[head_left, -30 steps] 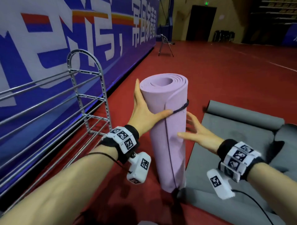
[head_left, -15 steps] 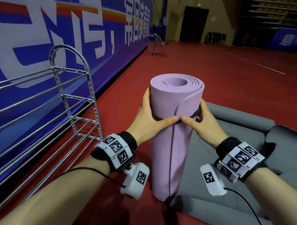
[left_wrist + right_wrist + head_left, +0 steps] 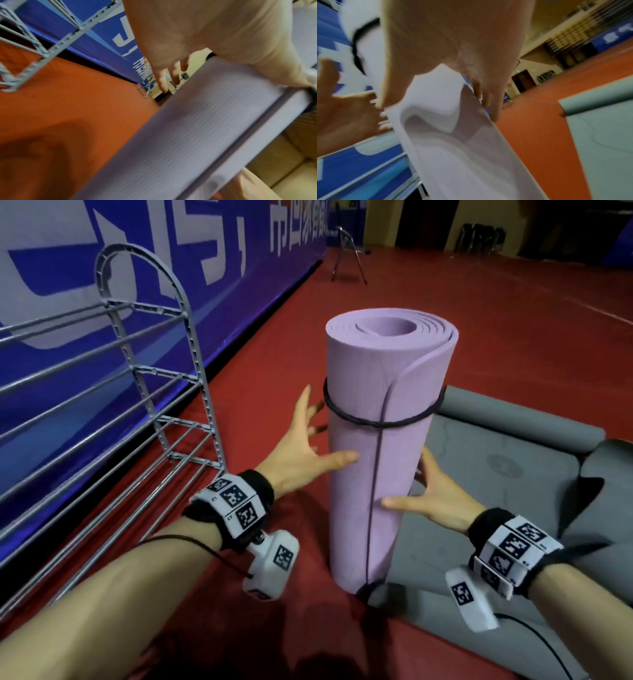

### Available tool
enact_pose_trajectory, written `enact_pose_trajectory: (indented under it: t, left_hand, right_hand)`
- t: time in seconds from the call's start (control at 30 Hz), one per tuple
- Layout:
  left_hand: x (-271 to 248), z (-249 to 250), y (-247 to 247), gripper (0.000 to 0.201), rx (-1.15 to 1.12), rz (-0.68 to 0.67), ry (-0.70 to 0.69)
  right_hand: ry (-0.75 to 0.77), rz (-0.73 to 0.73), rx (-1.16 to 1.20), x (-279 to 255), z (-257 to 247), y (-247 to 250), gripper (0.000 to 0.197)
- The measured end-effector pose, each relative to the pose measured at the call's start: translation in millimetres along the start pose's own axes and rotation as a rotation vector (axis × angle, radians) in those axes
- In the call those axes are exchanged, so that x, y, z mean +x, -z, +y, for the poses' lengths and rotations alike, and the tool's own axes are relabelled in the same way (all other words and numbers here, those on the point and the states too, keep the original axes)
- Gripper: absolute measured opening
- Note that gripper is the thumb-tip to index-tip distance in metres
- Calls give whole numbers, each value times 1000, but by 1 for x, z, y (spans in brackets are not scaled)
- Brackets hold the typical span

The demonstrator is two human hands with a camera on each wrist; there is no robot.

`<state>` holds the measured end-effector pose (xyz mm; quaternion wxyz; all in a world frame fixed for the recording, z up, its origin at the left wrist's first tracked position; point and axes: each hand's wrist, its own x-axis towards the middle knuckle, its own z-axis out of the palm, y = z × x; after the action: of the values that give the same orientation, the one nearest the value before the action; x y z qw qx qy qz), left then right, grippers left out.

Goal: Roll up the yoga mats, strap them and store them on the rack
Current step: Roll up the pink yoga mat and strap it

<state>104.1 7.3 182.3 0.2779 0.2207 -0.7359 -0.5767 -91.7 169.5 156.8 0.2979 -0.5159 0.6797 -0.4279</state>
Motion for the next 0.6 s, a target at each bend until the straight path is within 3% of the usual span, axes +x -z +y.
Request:
enact_pose_trajectory:
  t: [0.07, 0.17, 0.3, 0.4, 0.53, 0.6]
  left_hand:
    - [-9, -43, 3, 128, 95, -127, 175]
    - [-22, -114, 0, 128, 307, -318, 413]
    - [-34, -179, -22, 131, 358, -451, 539]
    - [-22, -202, -45, 136, 303, -356, 453]
    - [-4, -208, -62, 83, 177, -40, 329]
    - [-1, -208, -57, 73, 104, 77, 298]
  right_hand:
    - [-153, -79, -62, 0, 33, -12, 132]
    - [-273, -85, -100, 5, 78, -29, 156]
    - [-367, -12, 67, 6, 129, -49, 151]
    - [-367, 54, 86, 12, 143, -57, 138]
    - [-353, 161, -16, 37, 124, -63, 124]
    - [-340, 189, -12, 52, 114, -66, 112]
